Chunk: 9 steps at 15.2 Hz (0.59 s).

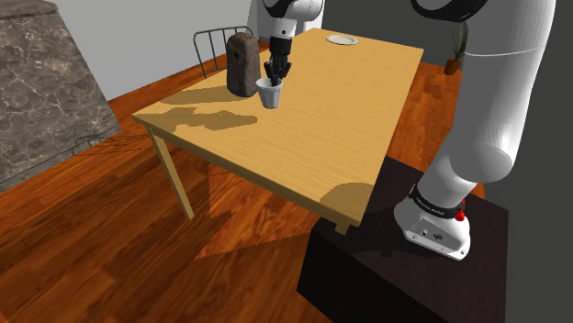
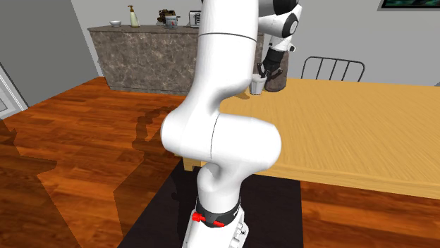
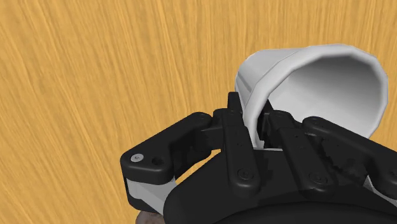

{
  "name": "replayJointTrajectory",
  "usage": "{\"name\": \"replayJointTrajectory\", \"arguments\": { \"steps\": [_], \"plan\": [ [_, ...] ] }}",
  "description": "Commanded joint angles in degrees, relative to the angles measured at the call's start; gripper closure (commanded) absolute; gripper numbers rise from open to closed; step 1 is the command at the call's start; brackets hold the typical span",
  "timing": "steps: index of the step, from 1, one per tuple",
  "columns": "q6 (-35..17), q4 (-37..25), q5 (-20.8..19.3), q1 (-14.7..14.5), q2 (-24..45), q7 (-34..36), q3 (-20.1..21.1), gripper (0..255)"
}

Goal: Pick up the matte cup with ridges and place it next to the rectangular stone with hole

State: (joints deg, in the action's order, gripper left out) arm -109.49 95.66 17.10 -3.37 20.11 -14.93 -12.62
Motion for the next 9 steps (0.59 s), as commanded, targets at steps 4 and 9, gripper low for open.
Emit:
{"name": "replayJointTrajectory", "arguments": {
  "steps": [4, 9],
  "plan": [
    [-3.17, 1.91, 0.62, 0.00, 1.34, -0.85, 0.22, 255],
    [-4.75, 2.80, 0.98, 0.03, 2.10, -1.32, 0.34, 255]
  ]
}}
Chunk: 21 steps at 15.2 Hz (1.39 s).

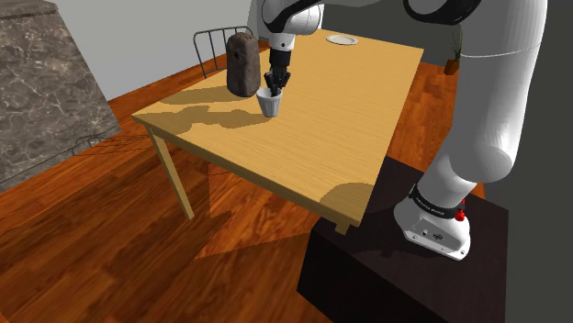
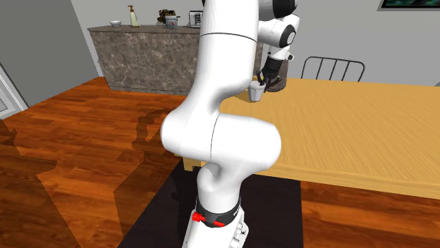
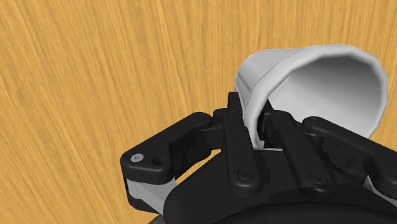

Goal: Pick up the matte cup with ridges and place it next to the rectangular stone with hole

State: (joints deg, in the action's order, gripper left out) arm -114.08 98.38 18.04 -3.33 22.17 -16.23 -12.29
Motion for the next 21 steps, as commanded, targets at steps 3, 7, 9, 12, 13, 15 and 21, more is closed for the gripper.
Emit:
{"name": "replayJointTrajectory", "arguments": {
  "steps": [3, 7, 9, 12, 13, 15, 21],
  "plan": [
    [-0.16, 0.09, 0.03, -0.01, 0.04, -0.02, 0.02, 255],
    [-0.16, 0.08, 0.03, -0.01, 0.04, -0.02, 0.02, 0],
    [-0.16, 0.09, 0.03, -0.01, 0.04, -0.02, 0.02, 0],
    [1.52, -1.06, -0.28, 0.16, -0.49, 0.19, -0.17, 0],
    [3.22, -2.30, -0.56, 0.36, -0.96, 0.39, -0.35, 0],
    [6.33, -4.76, -1.00, 0.74, -1.61, 0.73, -0.64, 0],
    [6.33, -4.76, -1.00, 0.74, -1.61, 0.73, -0.64, 0]
  ]
}}
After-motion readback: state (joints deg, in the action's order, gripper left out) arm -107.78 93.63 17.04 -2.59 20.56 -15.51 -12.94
